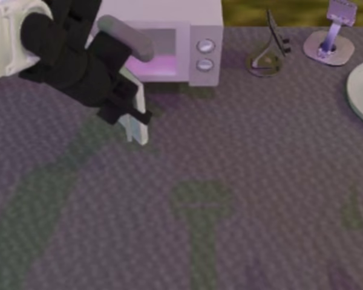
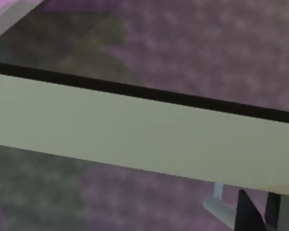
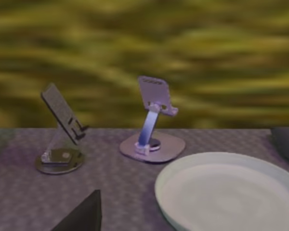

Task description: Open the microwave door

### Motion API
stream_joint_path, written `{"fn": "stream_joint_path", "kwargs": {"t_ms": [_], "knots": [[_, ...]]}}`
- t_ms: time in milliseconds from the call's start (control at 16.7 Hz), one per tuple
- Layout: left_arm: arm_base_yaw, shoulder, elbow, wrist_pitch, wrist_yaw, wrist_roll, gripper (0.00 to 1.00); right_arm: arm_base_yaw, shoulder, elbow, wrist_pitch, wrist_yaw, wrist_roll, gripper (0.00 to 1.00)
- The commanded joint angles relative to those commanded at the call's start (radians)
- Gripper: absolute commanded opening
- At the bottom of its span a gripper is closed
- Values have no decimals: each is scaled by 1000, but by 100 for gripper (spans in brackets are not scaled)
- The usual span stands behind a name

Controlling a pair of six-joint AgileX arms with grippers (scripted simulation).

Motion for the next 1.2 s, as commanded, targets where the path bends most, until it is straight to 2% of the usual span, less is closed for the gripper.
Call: {"fn": "stream_joint_path", "kwargs": {"t_ms": [180, 540, 1200], "knots": [[13, -7, -4, -7, 16, 34, 0, 0, 0, 0, 0, 0, 0, 100], [74, -34, -30, -40, 85, 178, 0, 0, 0, 0, 0, 0, 0, 100], [78, -37, -31, -41, 90, 187, 0, 0, 0, 0, 0, 0, 0, 100]]}}
